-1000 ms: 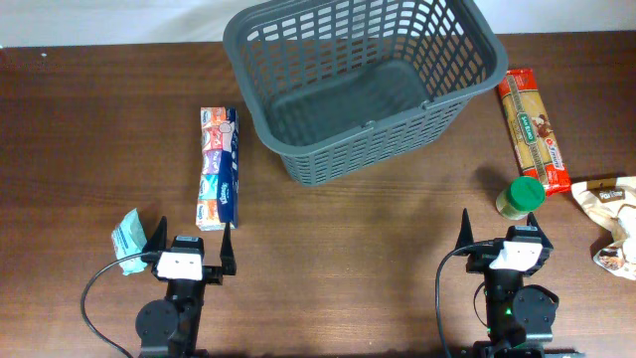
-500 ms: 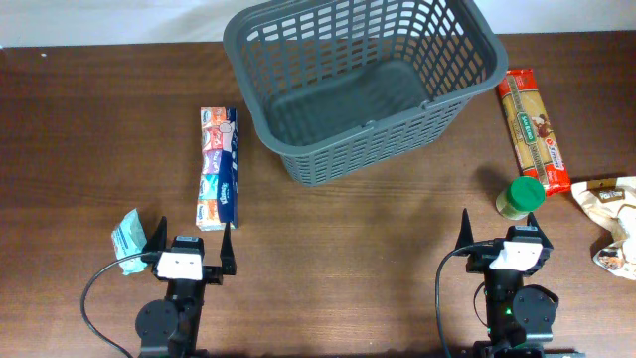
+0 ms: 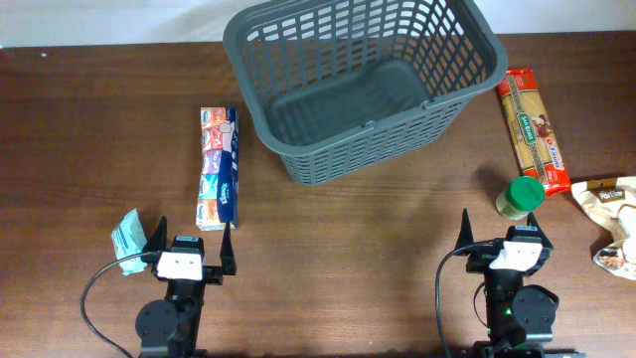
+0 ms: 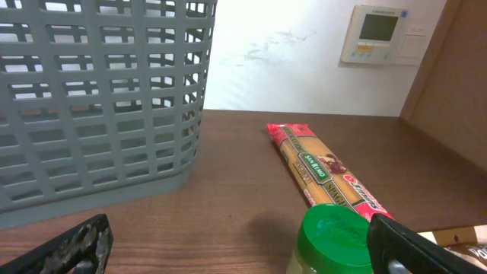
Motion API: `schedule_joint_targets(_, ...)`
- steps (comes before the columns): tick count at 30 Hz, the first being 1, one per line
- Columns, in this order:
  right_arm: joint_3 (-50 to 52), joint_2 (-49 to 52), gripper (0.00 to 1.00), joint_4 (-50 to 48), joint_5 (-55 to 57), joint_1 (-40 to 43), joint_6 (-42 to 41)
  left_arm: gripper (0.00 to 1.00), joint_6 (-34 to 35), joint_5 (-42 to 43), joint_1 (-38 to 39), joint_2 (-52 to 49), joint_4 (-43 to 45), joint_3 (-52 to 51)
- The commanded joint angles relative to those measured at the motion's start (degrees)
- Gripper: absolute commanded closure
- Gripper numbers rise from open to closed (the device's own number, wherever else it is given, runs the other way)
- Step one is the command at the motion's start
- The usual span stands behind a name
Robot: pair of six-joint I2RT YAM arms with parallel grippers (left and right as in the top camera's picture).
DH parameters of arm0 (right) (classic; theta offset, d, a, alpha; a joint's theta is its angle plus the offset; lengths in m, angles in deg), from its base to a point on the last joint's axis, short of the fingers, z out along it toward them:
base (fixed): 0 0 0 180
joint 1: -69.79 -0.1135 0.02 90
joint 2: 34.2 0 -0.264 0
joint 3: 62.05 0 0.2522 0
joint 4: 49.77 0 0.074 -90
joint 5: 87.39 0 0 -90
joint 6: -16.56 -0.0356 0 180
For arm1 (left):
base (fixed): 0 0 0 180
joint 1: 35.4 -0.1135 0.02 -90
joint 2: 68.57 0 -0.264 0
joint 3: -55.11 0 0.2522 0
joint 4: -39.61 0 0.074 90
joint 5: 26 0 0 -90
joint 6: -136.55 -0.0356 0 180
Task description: Pack container
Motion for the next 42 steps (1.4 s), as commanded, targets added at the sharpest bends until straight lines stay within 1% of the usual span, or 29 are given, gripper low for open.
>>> schedule_joint_targets(1, 0.26, -0.72, 0.01, 0.59, -0.76, -0.44, -0.26, 0.01, 0.57, -0.59, -0.33, 0.39, -0.04, -0.48)
schedule_joint_targets(11, 0.26, -0.72, 0.01, 0.59, -0.76, -0.44, -0.26, 0.01, 0.50, -0.66, -0.33, 0.39, -0.02, -0.48)
schedule_joint_targets(14, 0.26, -0.72, 0.01, 0.52, -0.70, -0.44, -0.24, 0.01, 0.52, -1.97, -0.35, 0.39, 0.24, -0.46)
schedule_joint_targets(17, 0.26, -0.72, 0.01, 0.52, -0.76, -0.44, -0.26, 0.01, 0.57, -0.90, -0.33, 0.39, 0.26, -0.44)
schedule_joint_targets(24, 0.26, -0.72, 0.01, 0.55, -0.81, -0.44, -0.46, 0.01, 0.85, 10.45, -0.33, 0.39, 4.92, -0.42)
schedule_joint_targets(29, 0.26, -0.72, 0.01, 0.50, -1.33, -0.44, -0.48, 0.01, 5.68, 20.61, -0.33, 0.39, 10.14, -0.42)
schedule_joint_targets(32, 0.24, -0.72, 0.01, 0.42, -6.49, -0.44, -1.27, 0.01, 5.77, 26.32, -0.33, 0.39, 15.76, -0.42)
schedule_joint_targets(36, -0.52, -0.72, 0.01, 0.26, -16.41, -0.44, -9.33, 0.01, 6.45, 34.99, -0.33, 0.39, 24.33, -0.42)
schedule_joint_targets(38, -1.29, -0.72, 0.01, 0.31, -22.16, -0.44, -10.99, 0.01, 13.90, 37.31, -0.33, 0.37, 24.41, 0.20)
schedule_joint_targets(39, -2.32, -0.72, 0.01, 0.28, -25.97, -0.44, -10.99, 0.01, 19.87, 40.68, -0.33, 0.24, 23.93, 0.63)
schedule_joint_targets(40, -3.13, -0.70, 0.01, 0.31, -26.99, -0.44, -10.99, 0.01, 22.58, 43.01, -0.33, 0.11, 23.58, 0.74)
schedule_joint_targets(41, -5.38, -0.68, 0.01, 0.24, -26.58, -0.42, -10.97, 0.01, 27.32, 49.64, -0.33, -0.57, 23.61, 0.76)
schedule_joint_targets(42, -6.75, -0.55, 0.01, 0.07, -25.66, -0.42, -10.95, 0.01, 29.07, 52.22, -0.33, -1.05, 23.61, 0.87)
